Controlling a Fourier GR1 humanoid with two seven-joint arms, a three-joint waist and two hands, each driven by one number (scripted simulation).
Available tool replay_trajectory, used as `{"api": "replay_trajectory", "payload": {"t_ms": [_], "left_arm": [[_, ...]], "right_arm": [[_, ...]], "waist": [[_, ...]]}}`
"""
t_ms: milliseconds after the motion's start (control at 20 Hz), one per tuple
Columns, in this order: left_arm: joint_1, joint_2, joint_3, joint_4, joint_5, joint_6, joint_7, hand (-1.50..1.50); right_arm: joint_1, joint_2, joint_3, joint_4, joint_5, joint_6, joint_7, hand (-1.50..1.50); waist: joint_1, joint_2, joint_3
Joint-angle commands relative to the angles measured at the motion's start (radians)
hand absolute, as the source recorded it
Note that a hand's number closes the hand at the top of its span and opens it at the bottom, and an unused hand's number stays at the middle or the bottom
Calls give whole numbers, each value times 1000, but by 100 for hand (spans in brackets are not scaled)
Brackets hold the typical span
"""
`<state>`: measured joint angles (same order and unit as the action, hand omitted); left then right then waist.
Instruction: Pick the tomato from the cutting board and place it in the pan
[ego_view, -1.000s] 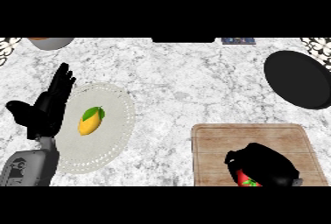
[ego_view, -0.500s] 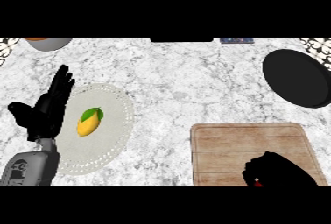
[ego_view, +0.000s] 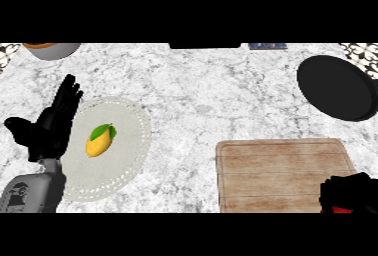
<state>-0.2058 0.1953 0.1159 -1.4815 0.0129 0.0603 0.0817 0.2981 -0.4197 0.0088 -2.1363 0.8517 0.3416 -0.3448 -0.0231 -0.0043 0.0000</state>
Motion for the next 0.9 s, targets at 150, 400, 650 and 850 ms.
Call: {"api": "replay_trajectory", "payload": {"t_ms": [150, 400, 650, 850], "left_arm": [[23, -19, -22, -1, -16, -4, -34, 0], [-23, -27, -23, 20, -24, 12, -8, 0], [-25, -20, -22, 20, -21, -2, -7, 0], [-31, -2, -7, 10, -6, -23, -24, 0]], "right_arm": [[-124, 54, -234, -109, -256, 109, 157, 150], [-381, 29, -373, 175, -426, 145, 229, 150], [-594, -38, -460, 485, -534, 160, 253, 150], [-701, -144, -458, 796, -372, 32, 68, 150]], "waist": [[18, 4, -1], [32, 7, 0], [43, 9, 0], [60, 15, 1]]}}
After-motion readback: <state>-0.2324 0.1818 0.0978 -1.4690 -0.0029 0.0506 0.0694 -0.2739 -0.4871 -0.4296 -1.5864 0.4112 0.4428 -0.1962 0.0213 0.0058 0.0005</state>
